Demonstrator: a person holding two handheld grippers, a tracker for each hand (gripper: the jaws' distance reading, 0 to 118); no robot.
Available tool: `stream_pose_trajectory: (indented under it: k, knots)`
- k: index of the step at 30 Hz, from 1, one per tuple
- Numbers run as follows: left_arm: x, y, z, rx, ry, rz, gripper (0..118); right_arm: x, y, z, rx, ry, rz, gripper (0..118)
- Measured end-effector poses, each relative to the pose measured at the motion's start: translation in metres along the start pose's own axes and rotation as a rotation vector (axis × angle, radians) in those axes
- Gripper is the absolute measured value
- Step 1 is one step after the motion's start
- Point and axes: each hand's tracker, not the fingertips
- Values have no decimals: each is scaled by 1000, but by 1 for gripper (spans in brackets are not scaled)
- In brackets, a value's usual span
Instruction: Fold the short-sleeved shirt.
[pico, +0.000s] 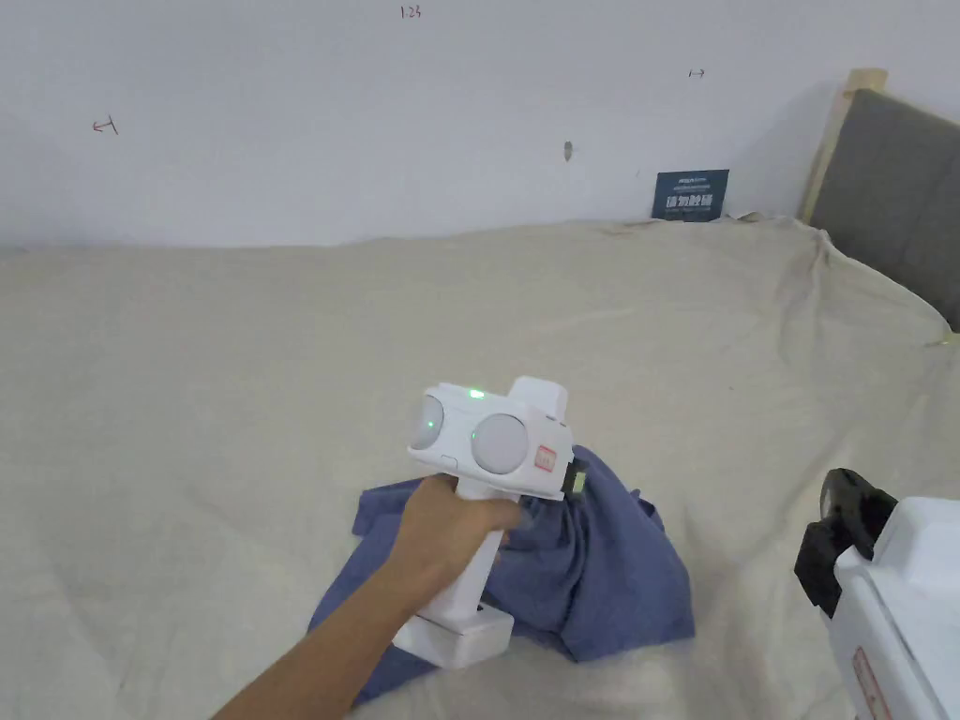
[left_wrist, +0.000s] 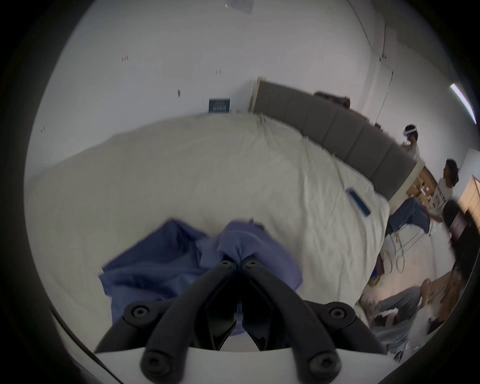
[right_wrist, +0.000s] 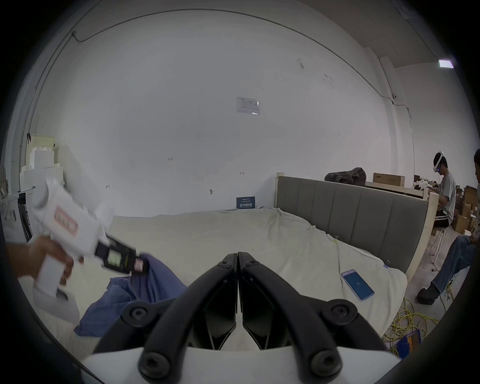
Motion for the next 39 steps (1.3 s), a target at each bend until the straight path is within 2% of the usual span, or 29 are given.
stream_pose_trajectory:
  k: [3, 9, 17, 18, 20, 22, 23, 24, 25, 26, 27, 33, 39]
  knots:
    - [3, -33, -24, -83, 62, -92, 0, 1, -5, 2, -7, 3, -2, 0]
    - [9, -89, -53, -256, 71, -113, 0, -2, -14, 1, -30, 14, 4, 0]
    - [4, -100, -55, -273, 66, -72, 0, -9, -16, 0, -39, 32, 9, 0]
    - [1, -98, -56, -264, 61, -57, 3, -9, -16, 0, -40, 34, 6, 0]
    - [-2, -98, -51, -224, 53, -29, 17, -10, -15, 1, -36, 36, 0, 0]
    - [-2, -93, -37, -199, 55, -4, 39, -11, -13, 2, -31, 39, 0, 0]
    - [-3, -91, -32, -188, 47, 6, 56, -11, -11, 2, -28, 40, 2, 0]
    - [-4, -89, -26, -164, 36, 22, 81, -11, -11, 2, -26, 42, 4, 0]
    - [-5, -87, -20, -137, 33, 32, 99, -12, -9, 2, -23, 43, 5, 0]
    - [-3, -84, -11, -102, 32, 35, 109, -12, -8, 2, -20, 44, 6, 0]
    - [-2, -82, -1, -55, 43, 41, 112, -13, -6, 3, -15, 45, 6, 0]
    - [-13, -66, 58, 181, 70, 57, 112, -21, 5, 5, 15, 58, 13, 0]
    - [-43, -66, 129, 451, 181, 100, 112, -32, 19, 6, 63, 81, 26, 0]
